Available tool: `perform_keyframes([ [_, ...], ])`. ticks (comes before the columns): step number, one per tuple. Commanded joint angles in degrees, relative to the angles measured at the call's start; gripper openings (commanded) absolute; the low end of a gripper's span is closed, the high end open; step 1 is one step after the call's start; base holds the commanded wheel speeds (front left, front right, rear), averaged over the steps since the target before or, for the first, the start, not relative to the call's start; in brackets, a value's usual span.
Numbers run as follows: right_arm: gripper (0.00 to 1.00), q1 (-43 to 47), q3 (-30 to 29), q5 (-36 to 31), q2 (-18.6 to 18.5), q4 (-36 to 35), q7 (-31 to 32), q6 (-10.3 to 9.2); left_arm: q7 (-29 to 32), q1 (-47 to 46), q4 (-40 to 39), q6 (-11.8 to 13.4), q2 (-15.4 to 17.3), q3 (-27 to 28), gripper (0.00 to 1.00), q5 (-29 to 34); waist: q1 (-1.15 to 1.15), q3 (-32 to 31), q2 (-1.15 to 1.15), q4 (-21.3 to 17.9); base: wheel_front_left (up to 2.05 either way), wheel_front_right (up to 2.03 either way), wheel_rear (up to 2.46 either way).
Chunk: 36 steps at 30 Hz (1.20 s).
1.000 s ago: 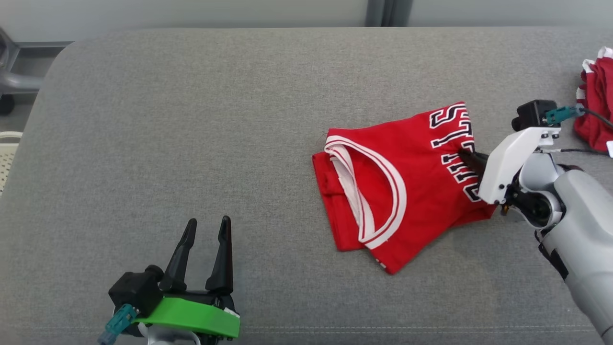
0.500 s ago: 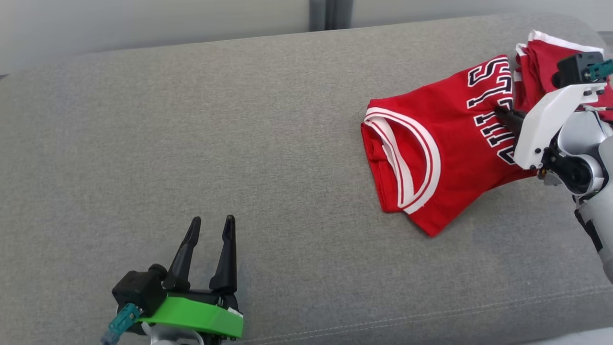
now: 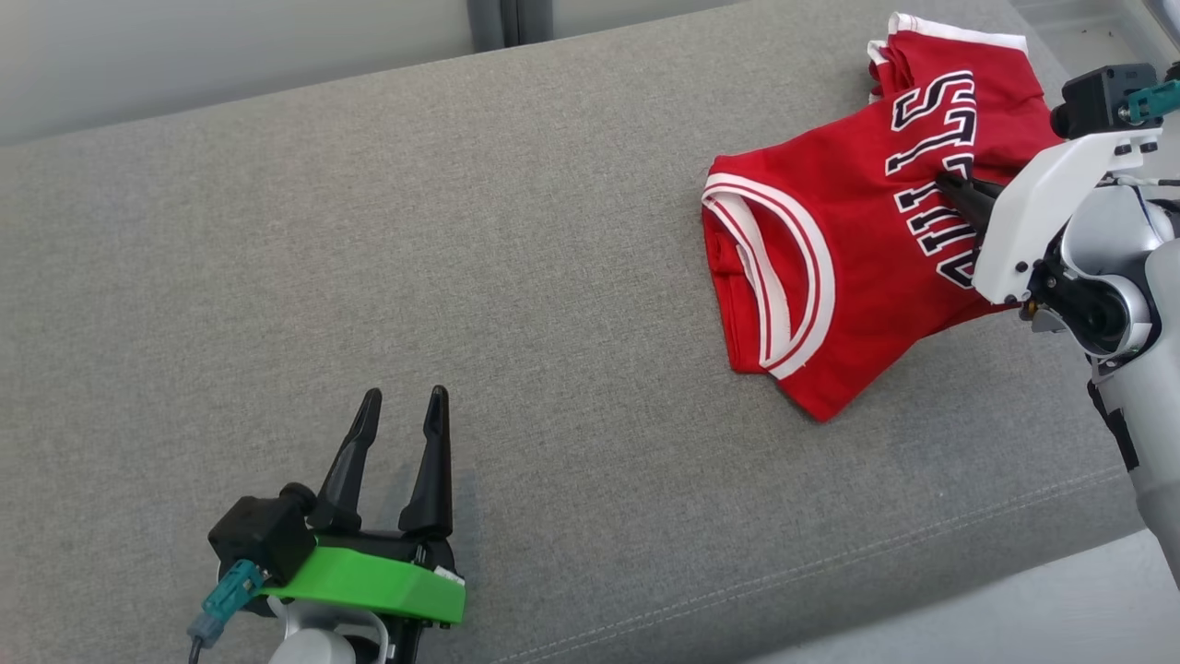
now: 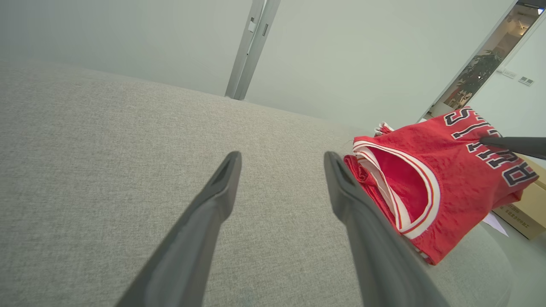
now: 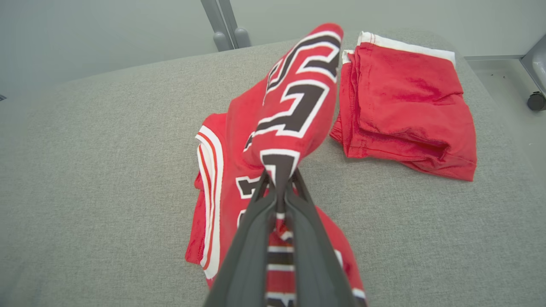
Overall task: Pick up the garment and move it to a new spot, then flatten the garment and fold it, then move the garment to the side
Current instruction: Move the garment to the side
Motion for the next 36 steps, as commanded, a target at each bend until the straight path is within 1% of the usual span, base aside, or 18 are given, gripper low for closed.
perform_keyframes([
  [1,0.00,0.24,-0.59,-0.58,0.41,-0.27,0.10,-0.06,-0.37,-0.94,-0.15,-0.10,0.44,0.13,1.00,0.45,0.00,1.24,0.00,-1.11,0.00,0.00,0.00],
  [6,0.00,-0.59,-1.51,-1.87,1.58,-0.30,0.24,-0.06,-0.34,-1.46,-0.03,-0.25,0.58,-0.02,1.00,0.57,0.00,1.80,0.00,-0.93,0.00,0.00,0.00],
  [11,0.00,-3.40,-2.58,-3.64,2.81,-0.23,-0.14,-0.06,-0.36,-1.84,-0.04,-0.34,0.68,0.28,1.00,0.47,0.00,1.97,0.00,-0.17,0.00,0.00,0.00],
  [14,0.00,-5.71,-2.75,-5.72,2.84,0.42,-0.64,-0.06,-0.38,-2.14,-0.34,-0.34,0.75,0.53,1.00,0.47,0.00,2.18,0.00,0.41,0.00,0.00,0.00],
  [21,0.00,-12.71,-5.67,-9.96,3.34,5.36,-1.67,-0.06,-0.18,-2.75,-0.97,-0.20,1.42,0.62,1.00,0.81,0.00,4.16,0.00,2.10,0.00,0.00,0.00],
  [22,0.00,-14.55,-6.91,-10.80,3.24,6.92,-2.21,-0.06,0.02,-3.01,-1.35,-0.06,1.67,0.56,1.00,0.99,0.00,5.01,0.00,2.66,0.00,0.00,0.00],
  [30,0.00,-19.19,-11.91,-13.35,-0.55,12.58,-5.10,-0.06,1.35,-3.93,-3.09,0.29,2.83,-0.04,1.00,1.46,0.00,9.16,0.00,5.16,0.00,0.00,0.00],
  [36,0.00,-20.84,-12.00,-14.82,-5.02,14.91,-6.81,-0.06,2.50,-4.62,-4.67,0.47,3.71,-0.54,1.00,2.04,0.00,12.01,0.00,5.99,0.00,0.00,0.00],
])
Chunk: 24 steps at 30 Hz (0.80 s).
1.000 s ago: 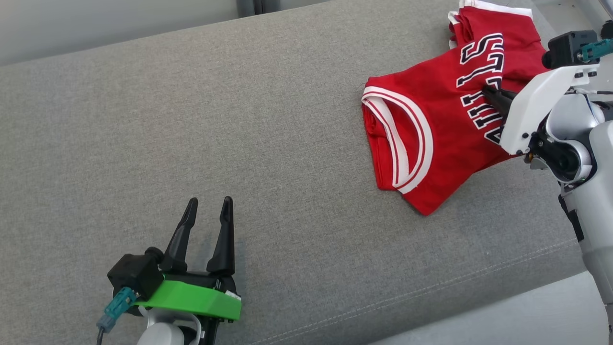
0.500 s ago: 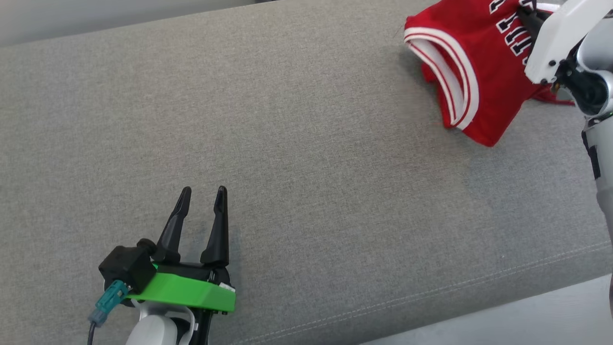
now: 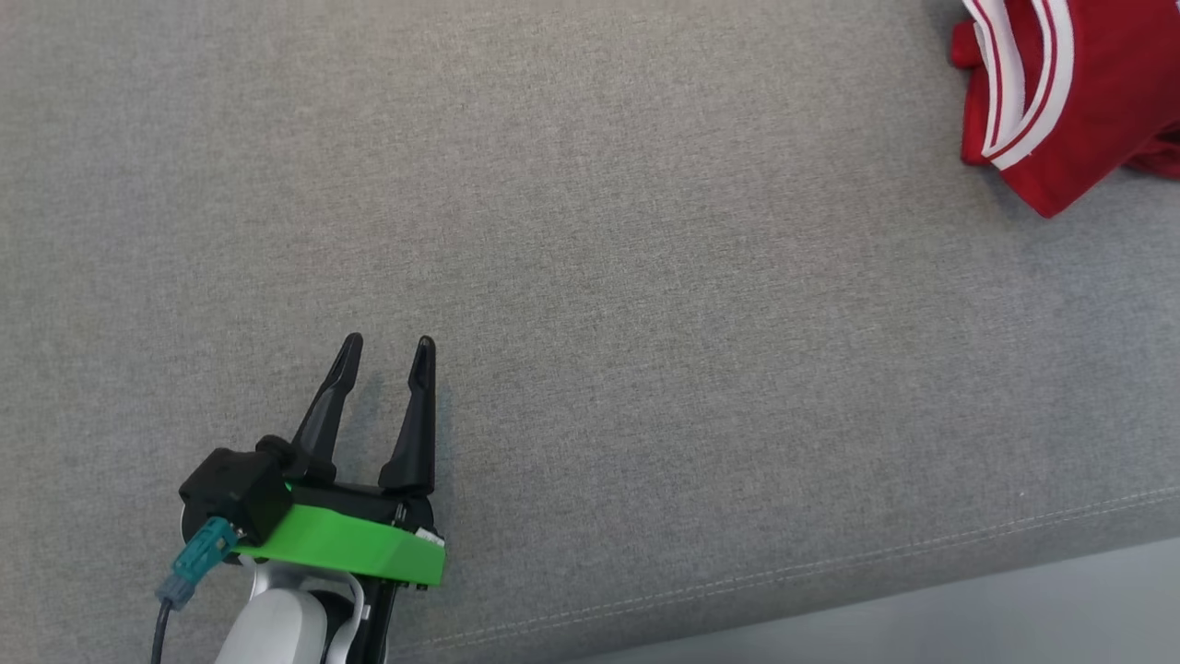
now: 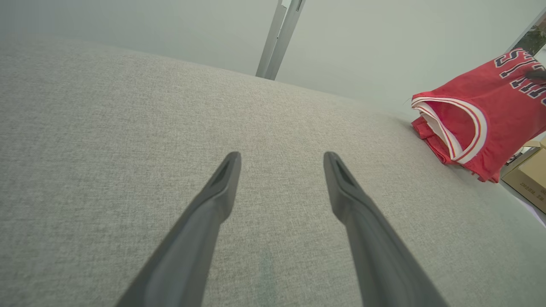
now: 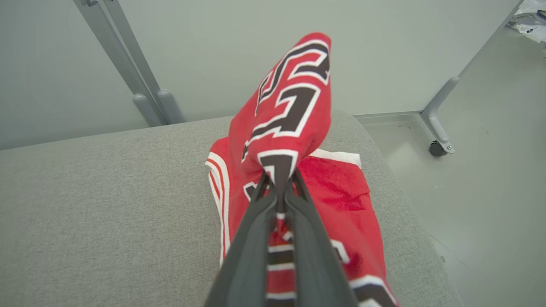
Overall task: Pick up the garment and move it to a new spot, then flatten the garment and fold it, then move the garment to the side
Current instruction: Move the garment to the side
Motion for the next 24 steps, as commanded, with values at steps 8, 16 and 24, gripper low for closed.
perform_keyframes([
  [8,0.00,-3.07,-0.08,-5.56,-6.72,4.16,-4.44,-0.06,1.84,-1.95,-2.63,0.43,1.70,-0.77,1.00,1.19,0.00,5.24,0.00,1.82,0.00,0.00,0.00],
  [16,0.00,-3.49,-0.23,-12.44,-9.97,8.23,-10.63,-0.07,3.51,-1.94,-5.44,0.92,2.86,-1.34,1.00,1.75,0.00,8.12,0.00,2.88,0.00,0.00,0.00],
  [24,0.00,-2.48,-2.36,-18.73,-11.19,14.00,-16.91,-0.07,5.30,-0.96,-8.09,1.49,4.53,-1.53,1.00,2.40,0.00,10.01,0.00,3.85,0.00,0.00,0.00],
])
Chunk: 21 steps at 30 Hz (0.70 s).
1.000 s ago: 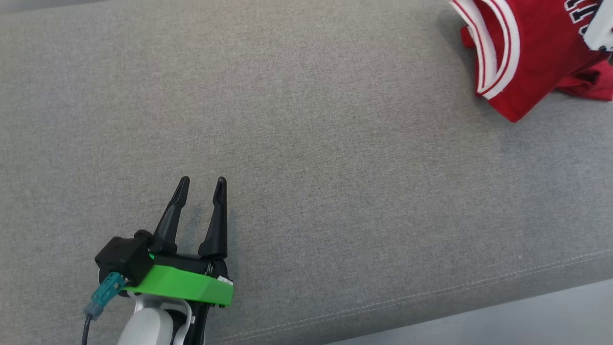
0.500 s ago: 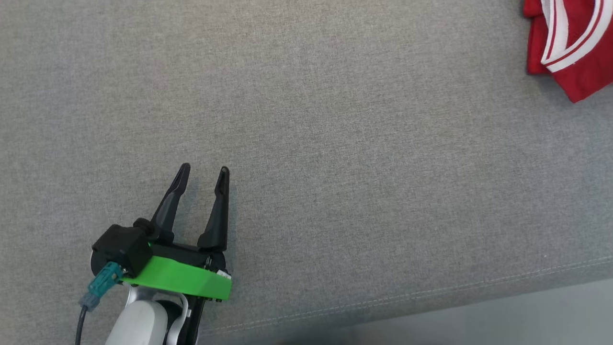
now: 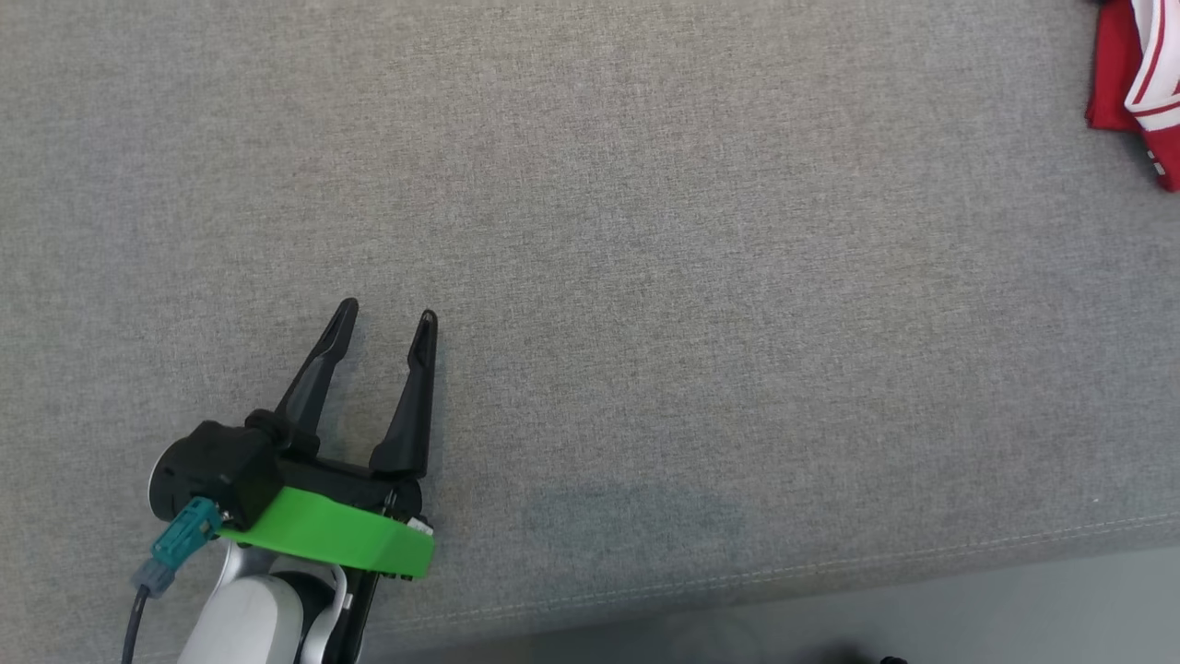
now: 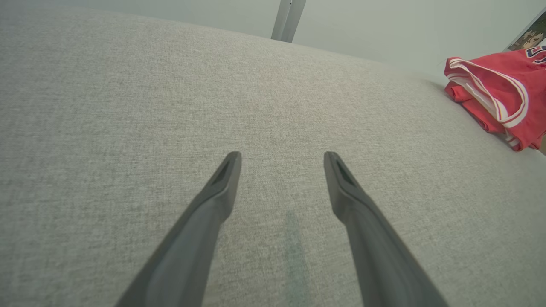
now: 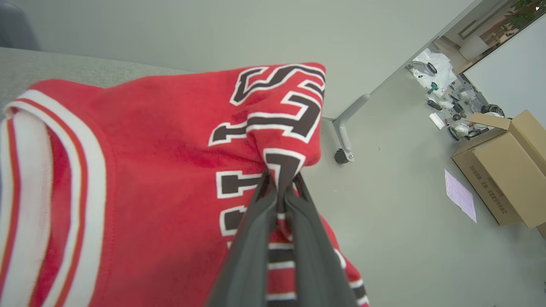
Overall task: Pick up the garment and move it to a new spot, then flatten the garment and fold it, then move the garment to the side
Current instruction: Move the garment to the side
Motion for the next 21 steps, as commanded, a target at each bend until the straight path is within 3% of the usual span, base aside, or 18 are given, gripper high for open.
perform_keyframes([
  [1,0.00,0.84,-0.16,-0.89,-0.32,0.81,-1.02,-0.08,0.18,0.22,-0.41,0.47,0.62,-0.01,1.00,0.38,-0.01,0.39,0.00,0.29,0.00,0.00,0.00],
  [6,0.00,1.05,-2.00,-3.54,-0.33,4.05,-4.50,-0.09,1.24,0.88,-1.90,0.84,1.39,-0.05,1.00,0.66,-0.01,0.94,0.00,0.26,0.00,0.00,0.00],
  [7,0.11,1.22,-2.51,-4.26,-0.21,4.71,-5.14,-0.09,1.42,0.99,-2.24,0.94,1.52,-0.07,1.00,0.70,-0.01,1.02,0.00,0.18,0.00,0.00,0.00],
  [8,0.38,1.34,-3.17,-4.90,-0.12,5.26,-5.85,-0.09,1.59,1.09,-2.54,0.97,1.69,-0.09,1.00,0.70,-0.01,1.07,0.00,0.10,0.00,0.00,0.00],
  [9,0.82,1.32,-4.08,-5.73,-0.17,5.67,-6.74,-0.09,1.73,1.18,-2.85,1.05,1.90,-0.09,1.00,0.69,-0.01,1.10,0.00,-0.01,0.00,0.00,0.00],
  [10,1.00,1.38,-4.84,-6.72,-0.11,6.06,-7.46,-0.09,1.95,1.24,-3.03,1.16,2.08,-0.08,1.00,0.71,-0.01,1.10,0.00,-0.14,0.00,0.00,0.00],
  [15,1.00,1.35,-9.76,-12.92,0.19,6.44,-10.76,-0.09,2.53,1.65,-3.87,1.51,2.52,-0.18,1.00,0.79,-0.01,1.05,0.00,-0.69,0.00,0.00,0.00],
  [21,1.00,0.26,-13.58,-16.19,3.16,7.69,-11.81,-0.09,2.91,1.57,-4.29,1.90,2.87,-0.11,1.00,0.66,-0.01,1.07,0.00,-1.51,0.00,0.00,0.00],
])
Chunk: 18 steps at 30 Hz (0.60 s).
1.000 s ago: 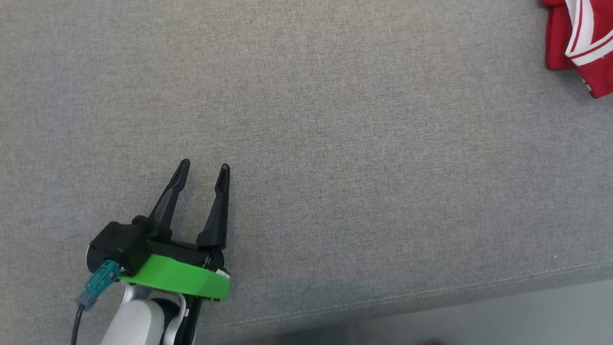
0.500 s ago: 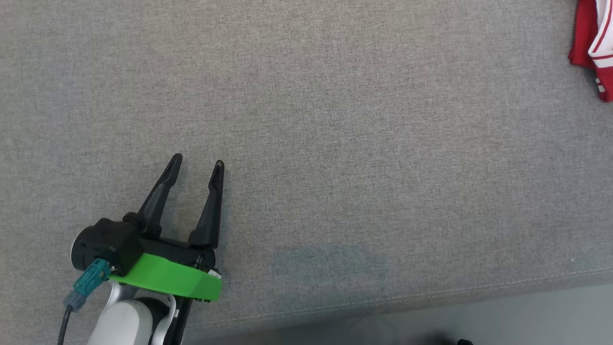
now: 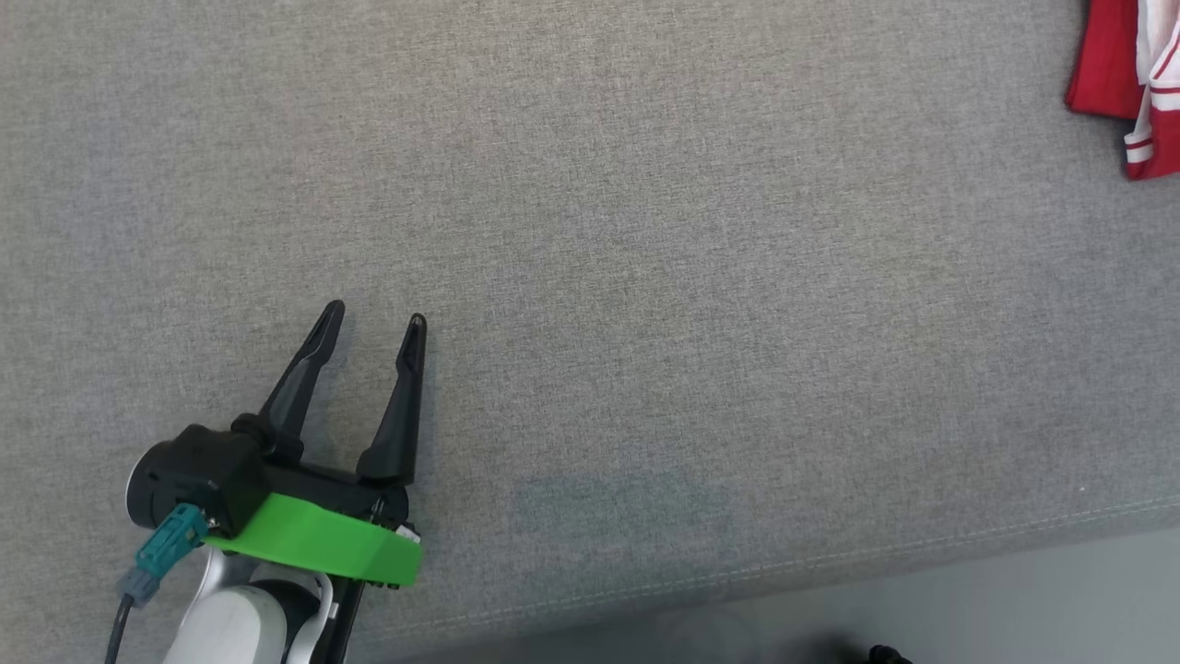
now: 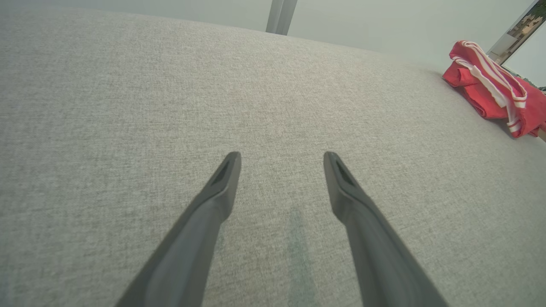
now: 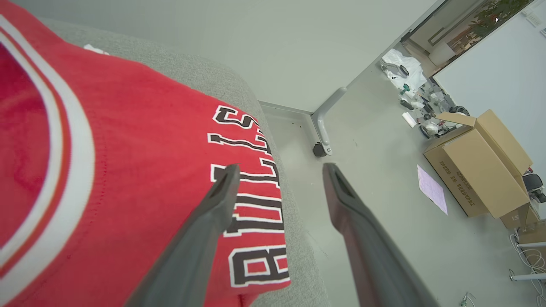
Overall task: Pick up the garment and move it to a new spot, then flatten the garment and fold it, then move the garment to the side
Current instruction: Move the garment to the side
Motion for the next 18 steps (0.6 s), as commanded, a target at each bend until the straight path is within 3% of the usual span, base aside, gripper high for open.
perform_keyframes([
  [1,1.00,-0.68,-0.46,-0.41,0.28,0.30,-0.68,-0.10,0.13,0.12,-0.25,0.20,0.41,-0.05,1.00,0.18,0.00,-0.01,0.00,-0.30,0.00,0.00,0.00],
  [10,1.00,-2.27,-0.94,-0.02,3.62,2.19,-3.96,-0.10,-0.62,-1.14,0.96,-0.02,0.07,-0.09,1.00,-0.55,0.00,-2.11,0.00,-1.34,0.00,0.00,0.00],
  [18,1.00,-4.48,3.78,4.00,7.14,4.98,-8.19,-0.10,-3.13,-2.17,4.20,-0.28,-1.15,0.91,1.00,-2.39,0.00,-8.66,0.00,-2.01,0.00,0.00,0.00],
])
